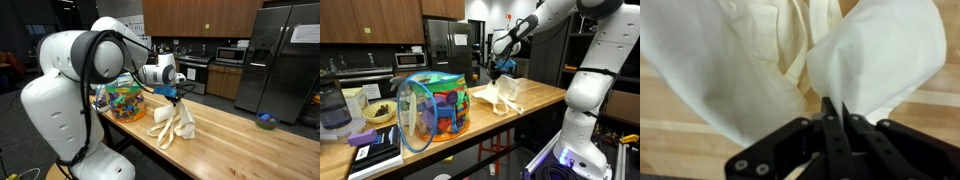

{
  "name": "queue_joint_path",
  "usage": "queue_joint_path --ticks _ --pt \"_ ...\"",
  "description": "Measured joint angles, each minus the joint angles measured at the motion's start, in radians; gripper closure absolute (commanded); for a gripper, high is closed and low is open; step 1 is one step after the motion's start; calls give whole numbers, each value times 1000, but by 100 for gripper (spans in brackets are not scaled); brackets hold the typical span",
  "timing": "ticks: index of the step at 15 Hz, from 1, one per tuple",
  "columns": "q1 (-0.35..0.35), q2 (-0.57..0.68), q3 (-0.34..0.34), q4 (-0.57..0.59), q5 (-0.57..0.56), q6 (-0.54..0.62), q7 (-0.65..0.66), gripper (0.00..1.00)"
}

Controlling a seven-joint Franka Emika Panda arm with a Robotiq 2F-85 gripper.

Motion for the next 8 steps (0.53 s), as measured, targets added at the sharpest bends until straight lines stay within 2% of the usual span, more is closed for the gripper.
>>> queue_joint_path --ticks 4,8 --pt "-3 147 -14 222 56 59 -170 99" --pt "-45 313 -41 459 97 74 -314 99"
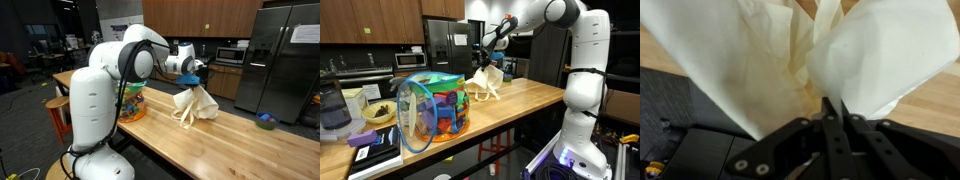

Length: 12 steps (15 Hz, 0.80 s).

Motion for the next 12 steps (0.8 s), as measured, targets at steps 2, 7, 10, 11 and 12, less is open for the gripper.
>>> queue_joint_path --ticks 2,7,10,11,12 --pt "-33 68 -11 101 2 7 -29 99" --pt "-122 152 -57 254 3 23 -35 99" --pt "-164 155 -87 298 3 27 -34 99" --pt "-176 155 -93 317 3 22 -33 99" --pt "-187 155 -96 338 8 6 -33 99"
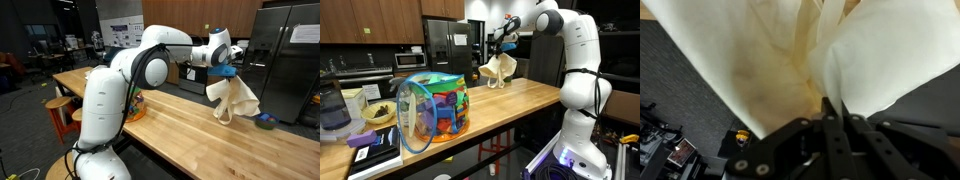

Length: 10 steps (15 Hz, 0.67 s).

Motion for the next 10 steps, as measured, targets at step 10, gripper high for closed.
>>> queue_joint_path --ticks 10 --pt "-57 1 -1 246 98 -291 0 99"
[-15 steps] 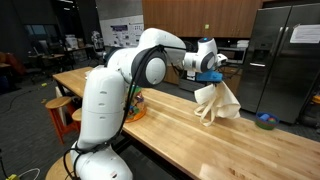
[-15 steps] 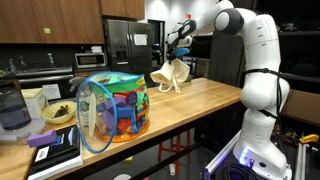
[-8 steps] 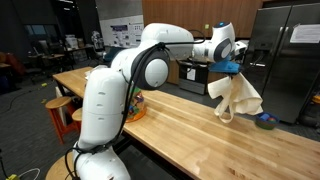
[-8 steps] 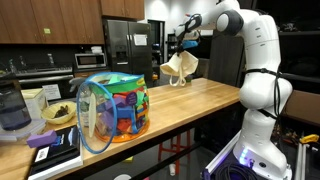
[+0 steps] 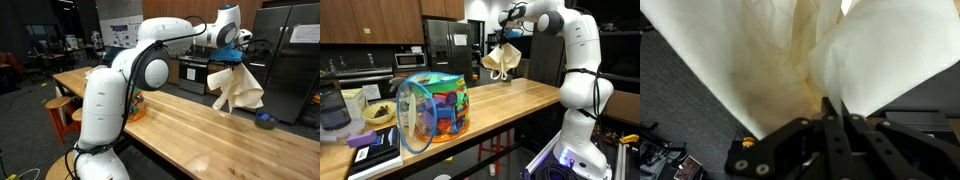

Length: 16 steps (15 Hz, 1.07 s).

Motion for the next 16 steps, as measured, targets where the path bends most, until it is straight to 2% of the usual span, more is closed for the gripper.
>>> queue_joint_path --ticks 4,9,16 --pt "36 1 10 -16 -14 0 3 99" --pt "116 -28 27 -58 -53 4 16 99" --pt "246 -72 102 -61 -96 4 21 99"
